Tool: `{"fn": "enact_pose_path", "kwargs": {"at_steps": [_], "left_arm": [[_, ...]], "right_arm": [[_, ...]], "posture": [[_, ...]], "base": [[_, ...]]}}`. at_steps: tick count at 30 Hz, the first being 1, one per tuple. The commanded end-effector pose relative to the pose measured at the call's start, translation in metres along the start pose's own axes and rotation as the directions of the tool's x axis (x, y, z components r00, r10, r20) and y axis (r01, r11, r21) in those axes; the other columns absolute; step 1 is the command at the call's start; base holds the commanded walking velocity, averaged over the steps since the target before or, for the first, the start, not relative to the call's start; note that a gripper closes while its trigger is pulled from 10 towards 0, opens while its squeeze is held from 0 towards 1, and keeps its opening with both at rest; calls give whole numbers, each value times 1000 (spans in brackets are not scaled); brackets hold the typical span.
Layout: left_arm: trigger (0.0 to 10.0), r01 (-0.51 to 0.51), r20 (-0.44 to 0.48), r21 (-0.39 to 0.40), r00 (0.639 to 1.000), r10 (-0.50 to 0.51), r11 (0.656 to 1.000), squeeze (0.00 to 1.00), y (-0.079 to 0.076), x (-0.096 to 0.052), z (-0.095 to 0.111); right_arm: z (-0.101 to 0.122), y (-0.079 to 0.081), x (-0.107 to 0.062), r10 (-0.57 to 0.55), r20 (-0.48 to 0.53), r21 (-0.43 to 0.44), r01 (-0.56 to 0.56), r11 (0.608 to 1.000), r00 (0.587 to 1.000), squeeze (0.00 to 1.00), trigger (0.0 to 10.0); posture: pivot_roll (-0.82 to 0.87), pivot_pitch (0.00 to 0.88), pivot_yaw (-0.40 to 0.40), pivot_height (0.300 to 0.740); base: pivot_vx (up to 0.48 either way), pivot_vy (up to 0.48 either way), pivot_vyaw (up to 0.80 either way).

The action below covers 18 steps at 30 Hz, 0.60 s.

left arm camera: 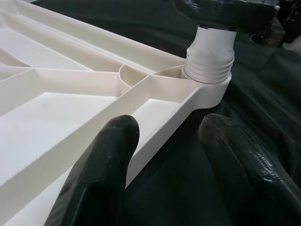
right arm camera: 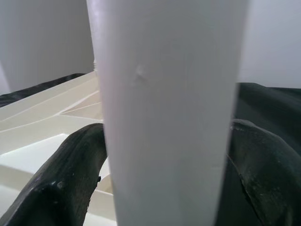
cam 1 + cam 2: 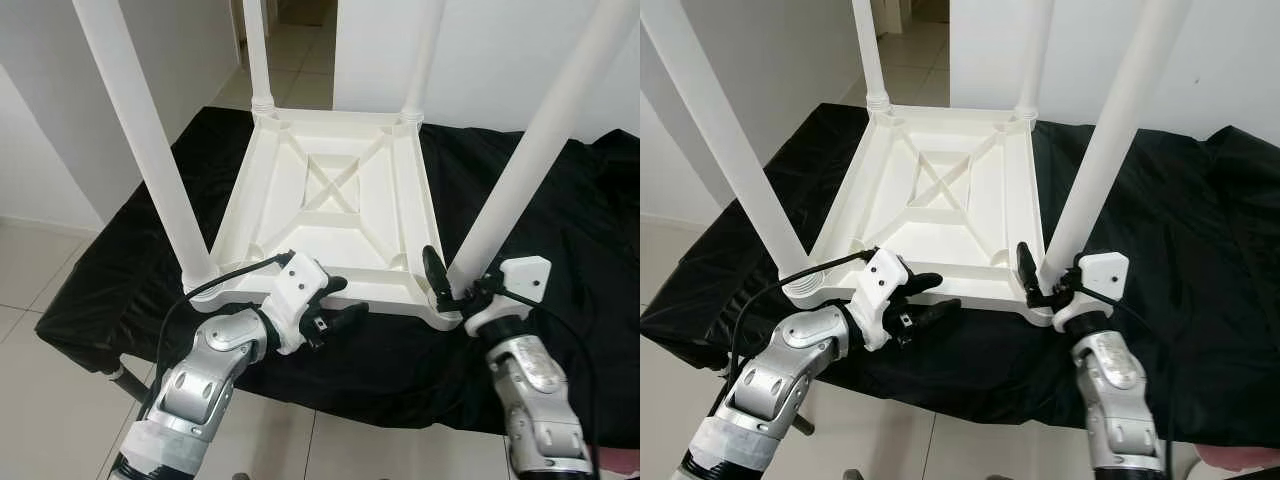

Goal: Building children table

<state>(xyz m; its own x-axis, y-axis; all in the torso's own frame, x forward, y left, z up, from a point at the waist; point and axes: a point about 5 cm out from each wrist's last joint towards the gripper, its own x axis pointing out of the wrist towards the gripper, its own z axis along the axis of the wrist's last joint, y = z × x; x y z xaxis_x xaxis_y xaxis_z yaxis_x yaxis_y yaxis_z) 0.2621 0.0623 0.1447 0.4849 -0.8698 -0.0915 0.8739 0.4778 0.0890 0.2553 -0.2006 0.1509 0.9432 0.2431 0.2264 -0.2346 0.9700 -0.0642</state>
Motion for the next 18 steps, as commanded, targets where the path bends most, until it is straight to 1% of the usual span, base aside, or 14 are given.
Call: {"fn": "enact_pose_path", "kwargs": {"at_steps": [1, 2, 3, 4, 5, 6, 7, 8, 9, 11, 12, 18], "left_arm": [[10000, 57, -4, 11, 998, -57, 998, 0, -1, 1, 0], [10000, 57, -1, 11, 998, -57, 998, 0, 0, 2, 1], [10000, 57, -1, 11, 998, -57, 998, 0, 0, 2, 1], [10000, 56, 6, 17, 998, -56, 998, 0, 1, 5, 4], [10000, 56, 6, 17, 998, -56, 998, 0, 1, 5, 4], [10000, 50, 6, 18, 999, -50, 999, 0, 1, 7, 4], [10000, 46, 5, 20, 999, -46, 999, 0, 1, 8, 4], [10000, 40, 3, 23, 999, -40, 999, 0, 1, 11, 4], [10000, 39, 6, 21, 999, -40, 999, 0, 0, 12, 5], [10000, 41, 8, 21, 999, -41, 999, 0, -1, 13, 5], [10000, 43, 13, 23, 999, -43, 999, 0, -2, 14, 6], [10000, 51, 22, 33, 998, -52, 998, 0, -5, 14, 8]], "right_arm": [[-4, 0, -2, 17, -8, 18, -17, 1000, 1000, 0, 10000], [-5, -2, -3, 44, -16, 5, -44, 999, 999, 0, 10000], [-5, -2, -3, 44, -16, 5, -44, 999, 999, 0, 10000], [-8, -3, -2, 111, -33, -11, -111, 994, 993, 0, 7098], [-8, -3, -2, 111, -33, -11, -111, 994, 993, 0, 7098], [-12, -4, 1, 149, -47, -15, -150, 989, 988, 0, 4863], [-14, -5, 2, 173, -56, -15, -174, 985, 983, 0, 4863], [-17, -5, 5, 198, -67, -16, -199, 980, 978, 0, 3647], [-19, -5, 7, 214, -79, -19, -216, 976, 974, 0, 1451], [-20, -5, 8, 224, -86, -22, -227, 974, 971, 0, 1451], [-21, -6, 9, 226, -88, -22, -229, 973, 970, 0, 0], [-22, -8, 13, 223, -86, -10, -225, 974, 971, 0, 0]], "posture": [[-104, 0, 33, 740], [-104, 0, 35, 740], [-104, 0, 35, 740], [-104, 0, 37, 740], [-104, 0, 37, 740], [-107, 0, 37, 740], [-107, 0, 37, 740], [-108, 0, 36, 740], [-105, 0, 32, 740], [-103, 0, 28, 740], [-97, 0, 20, 740], [-95, 0, 18, 740]], "base": [[0, 0, 0], [0, 0, 0], [0, 0, 0], [0, 0, 0], [0, 0, 0], [0, 0, 0], [0, 0, 0], [0, 0, 0], [0, 0, 0], [0, 0, 0], [0, 0, 0], [0, 0, 0]]}}
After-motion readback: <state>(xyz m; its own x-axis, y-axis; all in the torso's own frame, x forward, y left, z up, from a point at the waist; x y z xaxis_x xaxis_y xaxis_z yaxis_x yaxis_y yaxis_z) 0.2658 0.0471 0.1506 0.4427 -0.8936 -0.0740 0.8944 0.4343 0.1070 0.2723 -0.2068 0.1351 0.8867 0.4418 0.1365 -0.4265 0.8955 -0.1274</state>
